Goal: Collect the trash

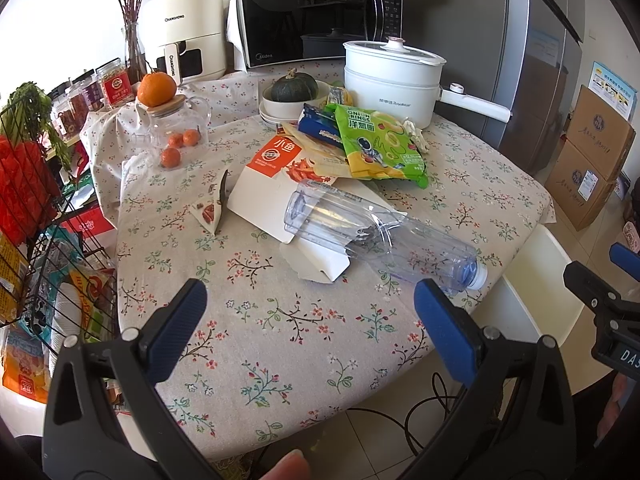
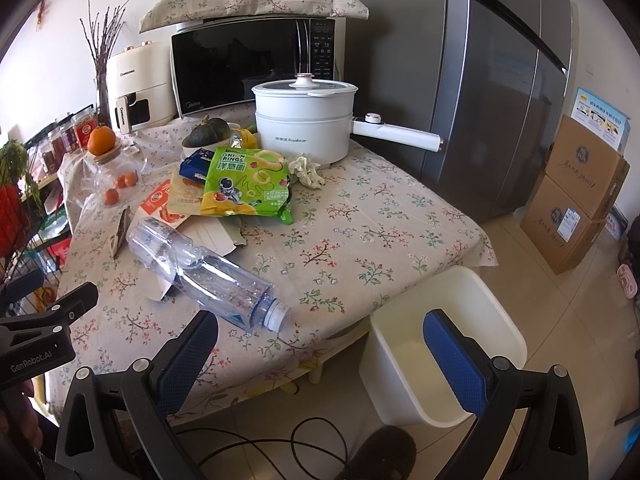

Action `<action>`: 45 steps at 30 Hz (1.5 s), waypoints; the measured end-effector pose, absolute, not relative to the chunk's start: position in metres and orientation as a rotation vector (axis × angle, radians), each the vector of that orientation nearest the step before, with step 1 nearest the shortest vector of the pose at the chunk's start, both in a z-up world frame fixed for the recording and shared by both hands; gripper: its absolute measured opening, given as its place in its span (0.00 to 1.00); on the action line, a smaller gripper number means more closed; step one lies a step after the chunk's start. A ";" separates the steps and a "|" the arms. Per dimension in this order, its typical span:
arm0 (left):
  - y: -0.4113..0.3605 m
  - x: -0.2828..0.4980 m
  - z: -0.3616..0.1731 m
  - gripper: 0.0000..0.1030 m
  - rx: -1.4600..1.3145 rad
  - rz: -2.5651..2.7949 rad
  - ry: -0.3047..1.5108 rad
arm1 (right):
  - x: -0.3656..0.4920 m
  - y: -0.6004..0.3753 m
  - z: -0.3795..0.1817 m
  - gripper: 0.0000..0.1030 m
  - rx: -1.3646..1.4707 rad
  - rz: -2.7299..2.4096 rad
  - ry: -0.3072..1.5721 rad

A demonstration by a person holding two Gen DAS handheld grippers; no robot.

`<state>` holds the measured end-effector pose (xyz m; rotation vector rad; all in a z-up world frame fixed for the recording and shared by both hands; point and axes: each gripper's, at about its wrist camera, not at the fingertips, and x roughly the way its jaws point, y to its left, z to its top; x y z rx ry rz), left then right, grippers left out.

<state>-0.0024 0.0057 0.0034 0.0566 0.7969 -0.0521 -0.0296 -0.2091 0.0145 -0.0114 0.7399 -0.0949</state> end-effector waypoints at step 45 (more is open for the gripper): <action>0.032 0.027 0.028 1.00 0.072 -0.124 0.764 | -0.006 -0.210 0.037 1.00 0.017 0.019 0.768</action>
